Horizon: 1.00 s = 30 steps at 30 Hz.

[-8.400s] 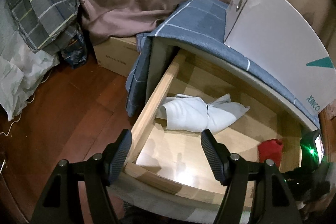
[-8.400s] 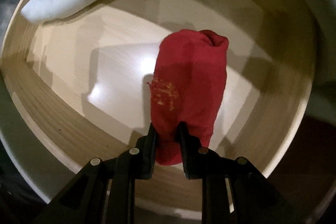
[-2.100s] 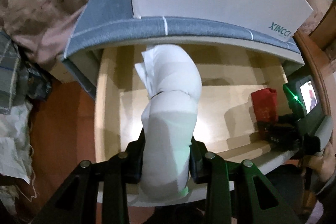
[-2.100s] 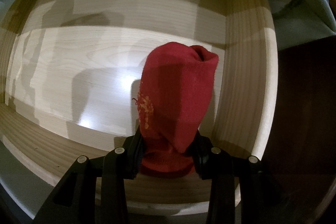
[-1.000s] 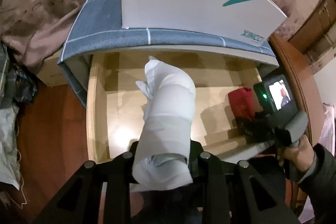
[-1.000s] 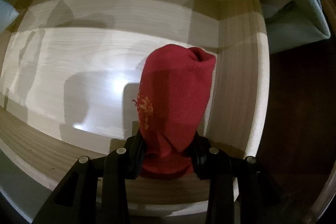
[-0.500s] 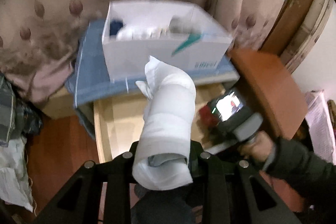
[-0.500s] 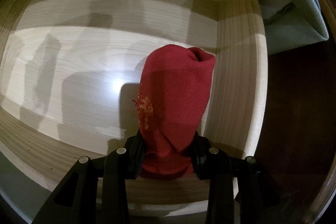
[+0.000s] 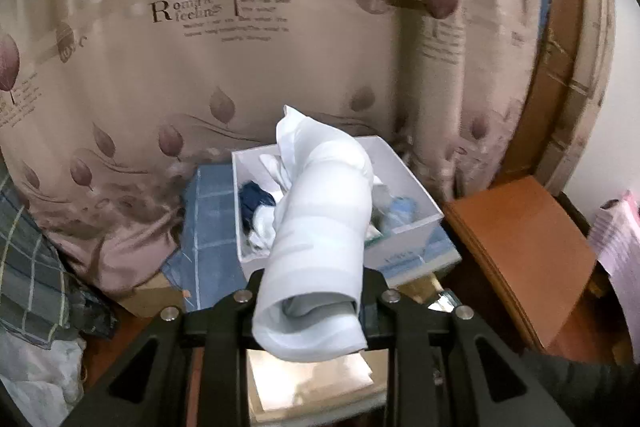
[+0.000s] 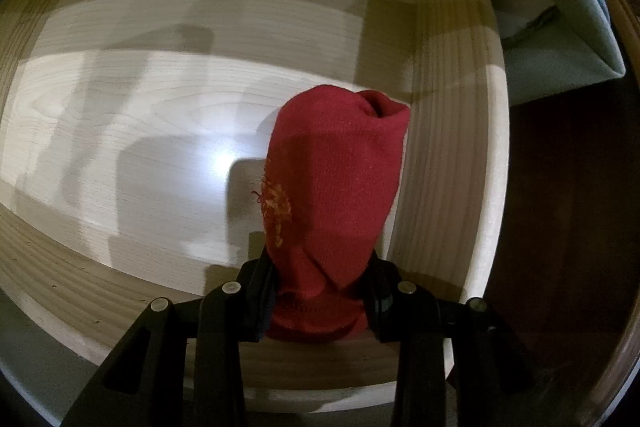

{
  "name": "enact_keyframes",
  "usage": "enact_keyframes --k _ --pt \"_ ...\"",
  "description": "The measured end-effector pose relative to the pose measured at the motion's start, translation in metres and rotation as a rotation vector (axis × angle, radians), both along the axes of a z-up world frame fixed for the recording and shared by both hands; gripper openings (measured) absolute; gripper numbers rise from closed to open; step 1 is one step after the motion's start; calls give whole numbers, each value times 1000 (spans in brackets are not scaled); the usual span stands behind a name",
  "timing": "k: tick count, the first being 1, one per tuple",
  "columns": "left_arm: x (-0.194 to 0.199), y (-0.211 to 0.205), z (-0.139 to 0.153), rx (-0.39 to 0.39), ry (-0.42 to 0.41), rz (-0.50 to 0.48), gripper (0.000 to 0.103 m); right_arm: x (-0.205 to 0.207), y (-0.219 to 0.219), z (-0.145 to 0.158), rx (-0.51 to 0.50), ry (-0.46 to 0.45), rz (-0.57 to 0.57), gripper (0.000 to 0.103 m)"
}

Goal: Take underwear out of drawer
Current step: 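Carry the white underwear into the white box and open left tool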

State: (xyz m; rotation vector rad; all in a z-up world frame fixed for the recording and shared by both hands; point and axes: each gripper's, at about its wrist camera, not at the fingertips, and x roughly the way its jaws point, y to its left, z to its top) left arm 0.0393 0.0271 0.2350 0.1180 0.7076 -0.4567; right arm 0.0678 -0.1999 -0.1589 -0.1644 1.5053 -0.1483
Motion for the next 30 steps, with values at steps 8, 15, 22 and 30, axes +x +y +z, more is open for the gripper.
enact_keyframes --k 8,15,22,30 --pt "78 -5 -39 66 76 79 26 0 -2 0 0 1 0 33" --pt "122 -23 -66 74 91 81 26 1 -3 -1 -1 0 -1 33" --pt "169 -51 -118 158 182 85 27 1 -6 0 8 -6 -7 33" --pt "183 -59 -162 240 251 103 40 1 -7 0 12 -13 -9 33"
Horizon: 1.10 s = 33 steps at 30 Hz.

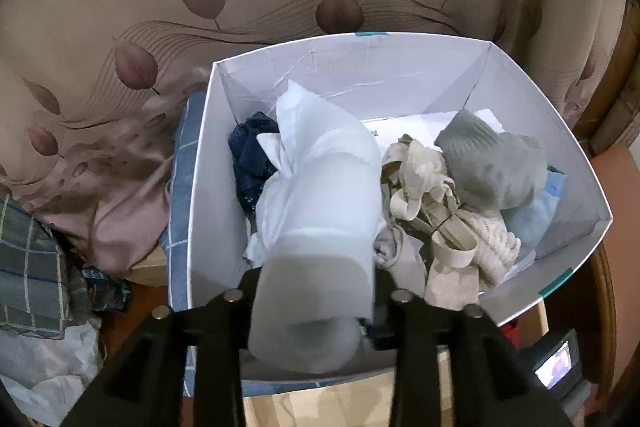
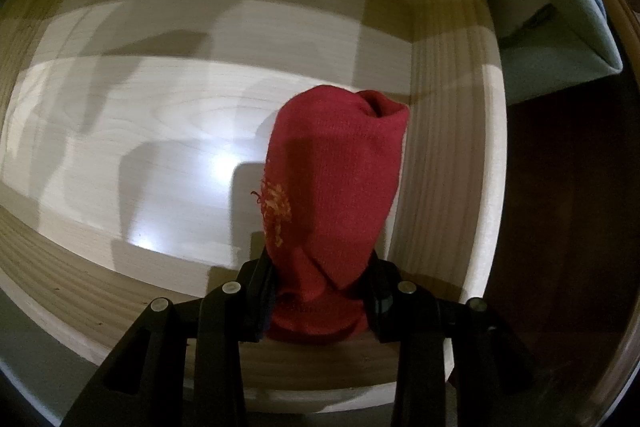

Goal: Take underwear out of drawer
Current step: 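Carry the white underwear into the white box and open left tool, then move the left tool back over the empty drawer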

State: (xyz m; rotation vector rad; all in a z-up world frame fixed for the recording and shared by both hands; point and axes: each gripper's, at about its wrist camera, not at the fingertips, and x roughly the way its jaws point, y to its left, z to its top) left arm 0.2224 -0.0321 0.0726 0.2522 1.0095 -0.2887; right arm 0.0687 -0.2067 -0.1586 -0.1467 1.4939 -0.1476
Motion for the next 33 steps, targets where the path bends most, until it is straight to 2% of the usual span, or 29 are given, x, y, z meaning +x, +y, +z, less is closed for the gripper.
enact_keyframes --k 1,4,8,12,18,22,26,29,31,33 --pt "-1 0 -2 -2 4 1 41 0 -1 0 1 -1 -1 33" --pt "1 6 -3 -9 20 46 54 0 -3 -1 6 -1 -5 33" --pt "-1 4 0 17 18 64 56 0 -5 -2 7 0 -5 33" --pt "-12 3 12 4 15 22 57 1 -5 -3 5 0 -8 33" --pt "-45 11 50 -10 -71 -4 57 2 -3 -3 -1 1 -7 33" --pt "-79 31 88 -45 -150 -13 57 3 -2 -3 0 3 -10 33" --pt "-120 52 113 -53 -217 7 60 4 -1 -3 -1 5 -8 33" --pt "-150 77 112 -113 -219 52 71 4 -2 -3 -2 6 -12 33" --pt "-164 89 101 -137 -221 104 71 5 -1 -3 -9 4 -8 33" --pt "-173 99 80 -128 -205 155 71 4 -2 -2 -12 0 -8 33"
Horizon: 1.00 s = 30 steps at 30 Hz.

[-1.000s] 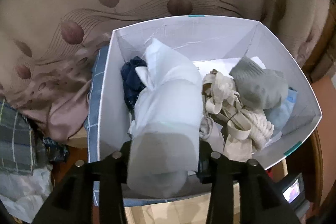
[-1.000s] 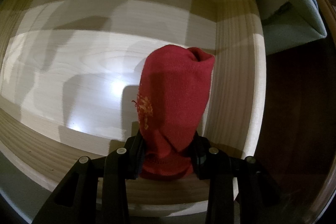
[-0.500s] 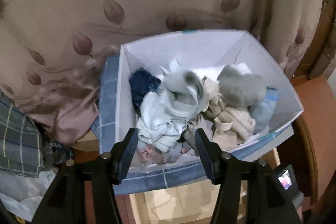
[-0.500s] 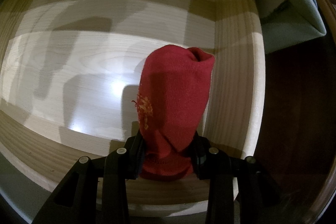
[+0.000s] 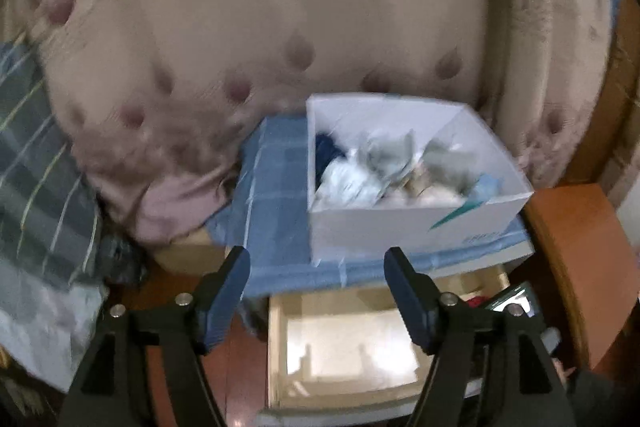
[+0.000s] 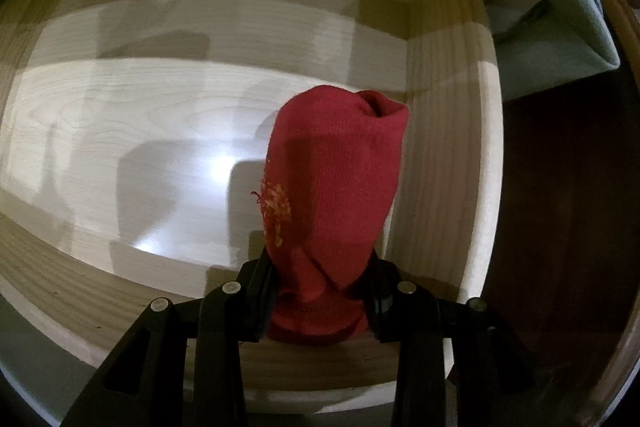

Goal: Take underwear out of drawer
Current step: 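Move the left tool back over the empty drawer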

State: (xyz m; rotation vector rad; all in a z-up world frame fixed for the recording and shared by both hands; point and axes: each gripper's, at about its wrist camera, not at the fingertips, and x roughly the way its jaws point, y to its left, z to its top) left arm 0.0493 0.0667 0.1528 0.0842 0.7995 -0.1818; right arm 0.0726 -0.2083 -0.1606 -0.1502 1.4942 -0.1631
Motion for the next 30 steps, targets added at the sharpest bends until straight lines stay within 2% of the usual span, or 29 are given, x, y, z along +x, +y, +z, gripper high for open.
enact_keyframes --k 4,9,14,23,25,27,30 --pt "-13 9 -51 47 58 99 71 0 2 1 -11 -7 8 33" --pt "-30 9 -109 25 160 178 71 -2 -1 4 -10 -20 -4 33" --pt "-43 -5 -152 42 199 222 71 -6 0 9 6 -56 -8 33" --pt "-58 -15 -196 16 271 228 71 -16 3 25 27 -153 8 33" --pt "-59 -12 -195 -10 246 229 71 -18 0 30 44 -181 2 33" --pt "-60 -11 -195 -4 220 229 71 -21 -3 35 60 -207 2 33" --pt "-58 -11 -197 4 224 245 71 -27 -4 48 102 -263 7 33"
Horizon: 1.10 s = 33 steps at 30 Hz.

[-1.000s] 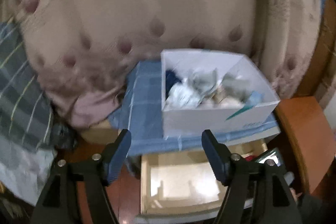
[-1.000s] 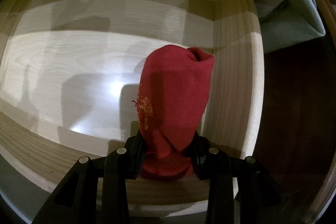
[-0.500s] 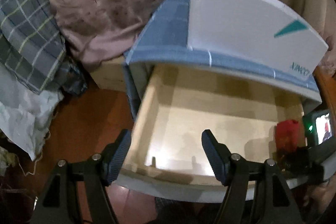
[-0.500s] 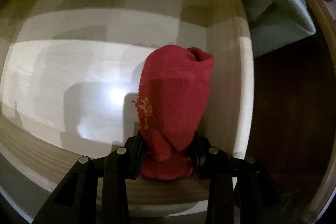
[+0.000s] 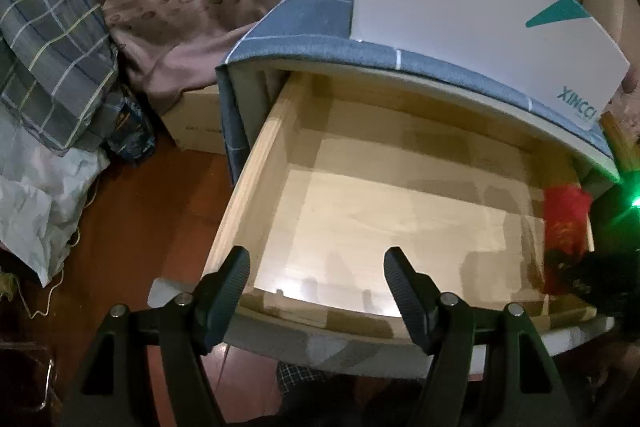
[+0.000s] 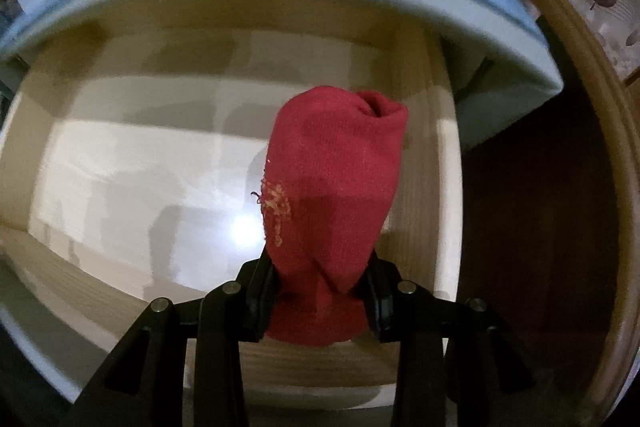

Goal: Take underwear out of drawer
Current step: 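Move the left tool back over the empty drawer, then carry the red sock into the white box and open right tool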

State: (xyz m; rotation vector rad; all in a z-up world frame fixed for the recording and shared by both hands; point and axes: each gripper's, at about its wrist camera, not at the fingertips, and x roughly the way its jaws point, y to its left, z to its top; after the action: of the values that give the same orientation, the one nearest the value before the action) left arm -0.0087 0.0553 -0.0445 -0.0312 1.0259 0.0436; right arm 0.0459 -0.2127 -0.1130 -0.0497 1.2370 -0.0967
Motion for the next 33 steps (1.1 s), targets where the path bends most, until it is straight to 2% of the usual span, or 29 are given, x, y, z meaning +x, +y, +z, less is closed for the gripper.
enact_keyframes --k 7,16,25,29,33 --pt "0 -6 1 19 -8 -17 71 -15 3 44 65 -87 50 33" --pt "2 0 1 -12 -10 -18 71 -30 8 115 103 -198 96 33" --pt "1 -2 2 -14 -24 -23 71 -14 0 204 137 -342 119 33" --pt "1 -2 1 -19 -22 -27 71 6 -6 234 117 -390 111 34" --pt "2 -1 1 -31 -17 -22 71 33 -16 254 123 -398 97 34"
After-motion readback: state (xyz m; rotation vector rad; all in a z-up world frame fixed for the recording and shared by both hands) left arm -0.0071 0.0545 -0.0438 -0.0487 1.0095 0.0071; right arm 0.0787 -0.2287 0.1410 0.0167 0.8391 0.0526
